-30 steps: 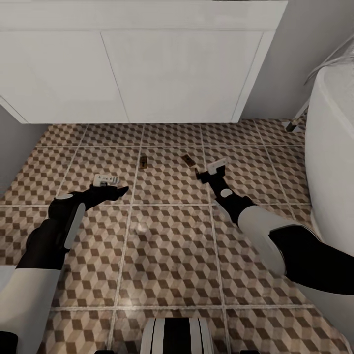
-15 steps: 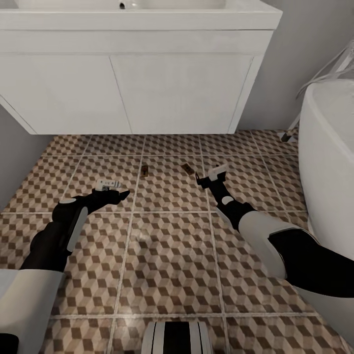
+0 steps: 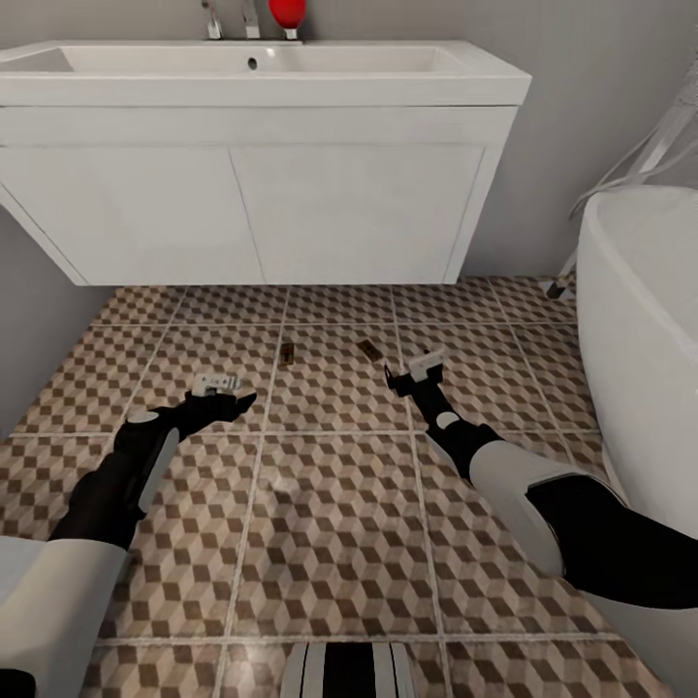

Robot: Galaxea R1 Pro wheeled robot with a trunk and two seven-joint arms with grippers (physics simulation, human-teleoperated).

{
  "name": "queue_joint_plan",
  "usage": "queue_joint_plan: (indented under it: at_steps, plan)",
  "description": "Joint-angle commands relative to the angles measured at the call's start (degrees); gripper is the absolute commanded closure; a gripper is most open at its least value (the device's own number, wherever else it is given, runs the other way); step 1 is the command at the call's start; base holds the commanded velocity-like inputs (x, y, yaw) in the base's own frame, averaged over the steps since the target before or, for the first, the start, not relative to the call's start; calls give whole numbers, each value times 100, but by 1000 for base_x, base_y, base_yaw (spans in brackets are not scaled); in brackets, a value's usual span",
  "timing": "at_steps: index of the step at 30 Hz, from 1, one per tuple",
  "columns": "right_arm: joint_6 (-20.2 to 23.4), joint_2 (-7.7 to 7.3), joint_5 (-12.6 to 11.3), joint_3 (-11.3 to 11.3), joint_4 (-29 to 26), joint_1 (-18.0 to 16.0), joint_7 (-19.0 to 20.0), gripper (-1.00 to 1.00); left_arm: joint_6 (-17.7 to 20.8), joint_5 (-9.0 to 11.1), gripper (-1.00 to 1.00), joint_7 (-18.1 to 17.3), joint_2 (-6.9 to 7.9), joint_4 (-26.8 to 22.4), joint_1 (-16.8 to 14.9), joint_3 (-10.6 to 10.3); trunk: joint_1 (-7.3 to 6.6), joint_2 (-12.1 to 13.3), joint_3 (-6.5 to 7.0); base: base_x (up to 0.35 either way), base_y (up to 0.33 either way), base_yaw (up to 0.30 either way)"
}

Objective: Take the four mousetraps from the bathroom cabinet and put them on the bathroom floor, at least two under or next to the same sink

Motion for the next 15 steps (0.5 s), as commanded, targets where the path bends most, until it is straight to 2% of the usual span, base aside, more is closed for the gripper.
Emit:
queue_joint_plan:
  at_steps: [1, 15]
  plan:
    - [-7, 2, 59, 15, 8, 23, -58, -100, -20, 51, -100, 11, 3, 57, 8, -9, -3, 0, 19, 0, 0, 0]
    - [-226, -65, 67, 15, 8, 500, -59, -100, -1089, 51, -100, 11, -25, 1298, 63, -16, -39, 19, 329, 0, 0, 0]
